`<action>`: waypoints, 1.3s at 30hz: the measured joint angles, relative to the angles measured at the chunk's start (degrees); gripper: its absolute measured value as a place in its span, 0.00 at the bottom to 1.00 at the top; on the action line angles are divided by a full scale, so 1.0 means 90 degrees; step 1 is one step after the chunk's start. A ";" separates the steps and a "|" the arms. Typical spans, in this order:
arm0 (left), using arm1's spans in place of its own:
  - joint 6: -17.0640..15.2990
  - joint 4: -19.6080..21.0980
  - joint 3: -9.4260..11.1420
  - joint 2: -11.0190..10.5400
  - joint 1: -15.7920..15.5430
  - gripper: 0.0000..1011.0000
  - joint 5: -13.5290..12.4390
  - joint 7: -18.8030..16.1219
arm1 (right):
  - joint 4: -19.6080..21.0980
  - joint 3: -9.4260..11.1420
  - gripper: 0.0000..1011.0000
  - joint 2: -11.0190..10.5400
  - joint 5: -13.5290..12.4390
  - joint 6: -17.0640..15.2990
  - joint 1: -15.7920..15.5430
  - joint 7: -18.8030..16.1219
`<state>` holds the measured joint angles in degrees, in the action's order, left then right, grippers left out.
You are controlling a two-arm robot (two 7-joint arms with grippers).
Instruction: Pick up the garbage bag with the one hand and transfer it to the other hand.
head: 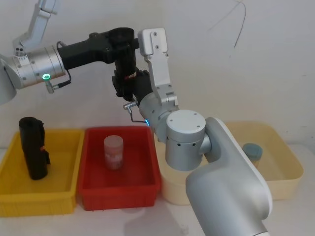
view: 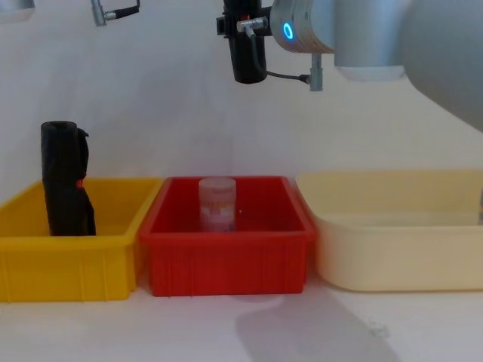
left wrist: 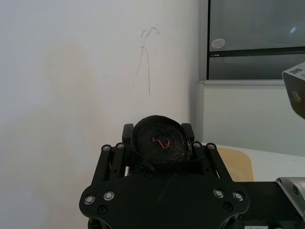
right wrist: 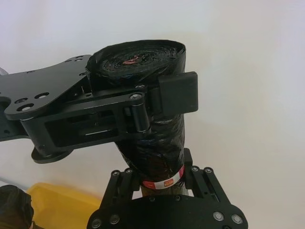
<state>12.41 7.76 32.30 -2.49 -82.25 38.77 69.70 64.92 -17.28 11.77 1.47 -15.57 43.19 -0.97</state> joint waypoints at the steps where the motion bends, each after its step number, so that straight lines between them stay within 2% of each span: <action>1: 0.0000 0.0000 0.0000 0.0000 0.0000 0.56 0.0000 0.0000 | 0.0000 0.0000 0.48 0.0000 0.0000 0.0000 0.0000 0.0000; 26: 0.0000 0.0000 0.0000 0.0000 0.0000 0.56 0.0000 0.0001 | 0.0001 0.0000 0.48 0.0000 0.0000 0.0000 0.0000 0.0000; 32: 0.0000 0.0000 0.0000 0.0000 0.0000 0.74 0.0001 0.0002 | 0.0000 0.0000 0.48 -0.0001 0.0000 0.0000 -0.0001 0.0000; 35: 0.0000 0.0000 -0.0001 0.0000 0.0000 0.80 0.0000 0.0002 | 0.0000 0.0001 0.48 -0.0001 0.0000 0.0000 -0.0001 0.0000; 36: 0.0000 0.0000 0.0000 0.0000 0.0000 0.85 0.0001 0.0002 | 0.0000 0.0001 0.48 -0.0001 0.0000 0.0001 -0.0001 0.0000; 38: 0.0000 0.0000 0.0000 0.0000 0.0000 0.89 0.0000 0.0001 | 0.0000 0.0006 0.48 0.0000 0.0001 0.0008 -0.0001 0.0003; 39: 0.0000 0.0000 0.0000 0.0000 0.0000 0.93 0.0000 0.0001 | -0.0005 0.0010 0.48 0.0002 0.0011 0.0019 0.0000 0.0018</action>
<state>12.41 7.76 32.30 -2.49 -82.25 38.77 69.71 64.87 -17.18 11.79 1.57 -15.39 43.19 -0.81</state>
